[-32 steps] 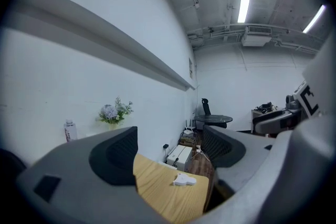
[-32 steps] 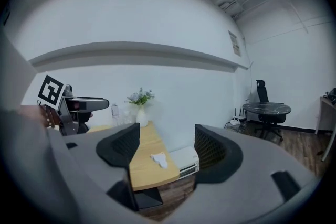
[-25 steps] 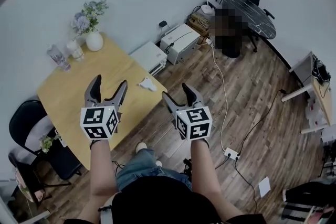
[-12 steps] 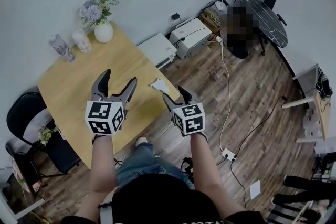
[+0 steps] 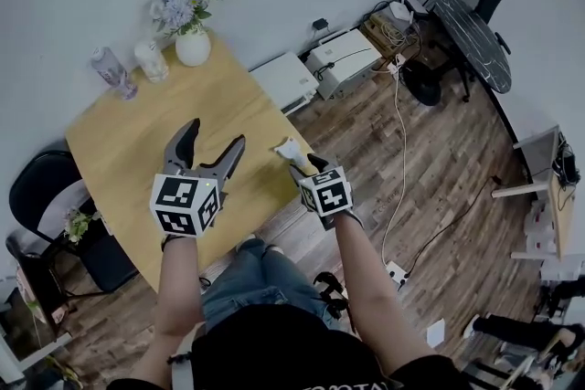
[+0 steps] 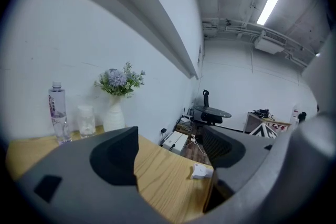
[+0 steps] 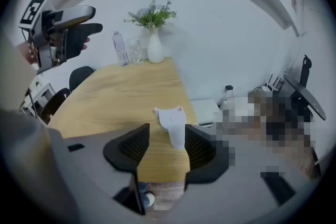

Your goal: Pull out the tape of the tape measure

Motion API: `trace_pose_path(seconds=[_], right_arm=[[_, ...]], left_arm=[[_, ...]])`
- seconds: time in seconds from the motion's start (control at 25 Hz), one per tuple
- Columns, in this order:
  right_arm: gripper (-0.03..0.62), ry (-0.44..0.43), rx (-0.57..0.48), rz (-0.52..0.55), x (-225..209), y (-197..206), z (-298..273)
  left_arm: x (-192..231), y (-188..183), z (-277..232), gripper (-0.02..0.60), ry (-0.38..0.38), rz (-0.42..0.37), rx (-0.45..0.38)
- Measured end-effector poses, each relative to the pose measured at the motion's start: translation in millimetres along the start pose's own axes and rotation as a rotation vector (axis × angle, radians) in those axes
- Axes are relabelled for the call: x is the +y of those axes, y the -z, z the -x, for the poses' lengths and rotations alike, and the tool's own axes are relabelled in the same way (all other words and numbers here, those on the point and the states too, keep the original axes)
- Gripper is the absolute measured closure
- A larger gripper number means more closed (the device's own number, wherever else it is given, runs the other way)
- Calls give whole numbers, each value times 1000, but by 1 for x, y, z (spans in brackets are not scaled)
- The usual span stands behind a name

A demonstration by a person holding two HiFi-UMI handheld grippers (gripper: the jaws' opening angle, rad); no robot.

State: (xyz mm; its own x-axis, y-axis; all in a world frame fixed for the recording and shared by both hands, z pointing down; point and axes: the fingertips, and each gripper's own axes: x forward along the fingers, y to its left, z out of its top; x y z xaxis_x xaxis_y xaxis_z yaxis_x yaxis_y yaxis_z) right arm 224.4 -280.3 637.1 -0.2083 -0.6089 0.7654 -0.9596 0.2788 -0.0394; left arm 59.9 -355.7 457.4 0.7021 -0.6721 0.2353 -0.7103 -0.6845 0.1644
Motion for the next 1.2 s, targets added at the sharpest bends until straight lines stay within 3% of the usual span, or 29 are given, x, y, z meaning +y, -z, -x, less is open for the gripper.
trace_pose_path(seconds=[0.4, 0.72, 0.84, 1.2], right_arm=[[375, -69, 171, 67, -10, 12, -44], [379, -71, 255, 55, -14, 10, -56], [445, -63, 251, 41, -17, 9, -55], [448, -94, 243, -16, -14, -7, -33]], left_arm=[[3, 17, 9, 195, -51, 13, 29], [10, 24, 24, 212, -127, 42, 23], [8, 23, 28, 221, -140, 55, 13], [-6, 5, 34, 256, -144, 21, -12]])
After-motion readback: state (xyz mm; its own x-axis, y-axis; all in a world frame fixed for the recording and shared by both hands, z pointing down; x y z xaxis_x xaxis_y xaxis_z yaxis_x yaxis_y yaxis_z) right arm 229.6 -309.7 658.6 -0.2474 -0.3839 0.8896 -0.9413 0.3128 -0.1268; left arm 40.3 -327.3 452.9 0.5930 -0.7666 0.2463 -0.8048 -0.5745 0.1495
